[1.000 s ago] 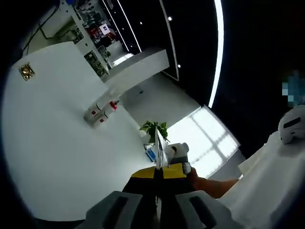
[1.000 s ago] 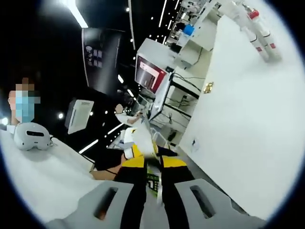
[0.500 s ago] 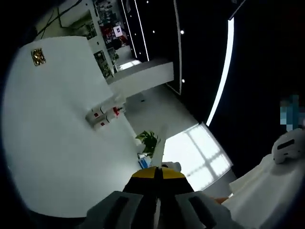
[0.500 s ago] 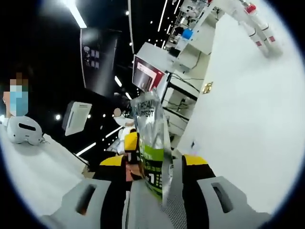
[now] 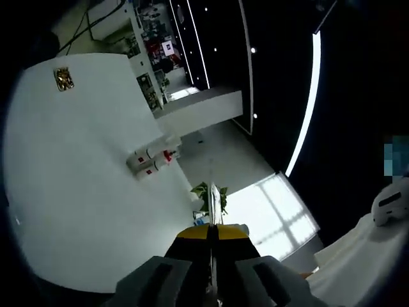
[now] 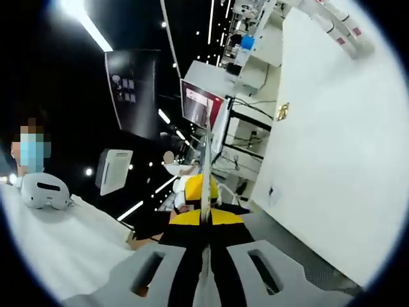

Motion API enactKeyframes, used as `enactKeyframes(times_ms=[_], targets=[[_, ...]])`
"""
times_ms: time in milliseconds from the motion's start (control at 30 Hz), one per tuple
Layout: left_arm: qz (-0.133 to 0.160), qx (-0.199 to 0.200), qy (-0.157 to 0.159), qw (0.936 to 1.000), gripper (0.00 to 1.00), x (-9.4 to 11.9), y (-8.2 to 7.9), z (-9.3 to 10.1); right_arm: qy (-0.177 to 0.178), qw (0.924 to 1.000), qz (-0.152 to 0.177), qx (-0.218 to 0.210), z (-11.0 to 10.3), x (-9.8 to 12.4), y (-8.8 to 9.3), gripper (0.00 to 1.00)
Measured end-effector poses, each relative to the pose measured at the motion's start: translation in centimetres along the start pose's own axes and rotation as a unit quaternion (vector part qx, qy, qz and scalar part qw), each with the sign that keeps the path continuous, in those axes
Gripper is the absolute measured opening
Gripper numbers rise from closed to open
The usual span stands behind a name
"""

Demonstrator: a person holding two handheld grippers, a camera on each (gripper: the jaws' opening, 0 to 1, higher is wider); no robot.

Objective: Arrange the skincare products in the storage area until every visible bottle or jar stands upright without overlapping.

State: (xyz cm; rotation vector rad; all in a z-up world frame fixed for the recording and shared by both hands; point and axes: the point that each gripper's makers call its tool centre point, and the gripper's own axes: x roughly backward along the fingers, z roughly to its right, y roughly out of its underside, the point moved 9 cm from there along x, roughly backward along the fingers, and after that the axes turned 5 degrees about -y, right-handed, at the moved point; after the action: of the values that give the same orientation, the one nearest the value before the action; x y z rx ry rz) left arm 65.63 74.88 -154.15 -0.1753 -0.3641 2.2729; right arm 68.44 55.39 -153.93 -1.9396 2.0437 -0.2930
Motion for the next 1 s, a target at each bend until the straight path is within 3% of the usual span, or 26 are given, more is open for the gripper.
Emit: enactKeyframes(times_ms=[200,433,500,567,700,767,867,933,1000], targets=[[0.009,0.031,0.002,0.9995,0.02,-0.5,0.0,0.0,-0.011,0.9997,0.019,-0.004,0.2,0.2,-0.4,0.00],[-0.049,0.004,0.005,0.9988,0.07,-1.3,1.2,0.4,-0.036,0.9956,0.083,-0.027,0.1,0.9,-1.5,0.00],[-0.063,-0.017,0.012,0.9978,0.05,-1.2,1.6,0.7,-0.030,0.9973,0.065,-0.018,0.0,0.7,-1.6,0.00],[-0.060,-0.011,0.007,0.9981,0.03,-1.0,1.4,0.6,-0.028,0.9981,0.054,-0.014,-0.1,0.5,-1.8,0.00],[-0.042,-0.019,0.003,0.9989,0.02,-0.4,0.9,0.6,-0.015,0.9987,0.049,0.000,-0.2,-0.4,-2.1,0.00],[-0.034,-0.017,0.000,0.9993,0.01,-0.3,0.7,0.5,-0.008,0.9979,0.058,0.030,-0.2,-0.7,-2.3,0.02],[-0.012,-0.005,-0.002,0.9999,0.01,-0.4,0.0,0.3,-0.010,0.9975,0.063,0.029,-0.2,-0.8,-2.1,0.16],[-0.001,0.013,-0.011,0.9999,0.01,-1.0,-0.6,-0.1,0.022,0.9955,0.067,0.063,0.1,-0.2,-1.7,0.24],[0.000,-0.004,-0.015,0.9999,0.01,-1.4,-1.2,-0.3,0.053,0.9950,0.023,0.081,0.4,1.0,-0.7,0.24]])
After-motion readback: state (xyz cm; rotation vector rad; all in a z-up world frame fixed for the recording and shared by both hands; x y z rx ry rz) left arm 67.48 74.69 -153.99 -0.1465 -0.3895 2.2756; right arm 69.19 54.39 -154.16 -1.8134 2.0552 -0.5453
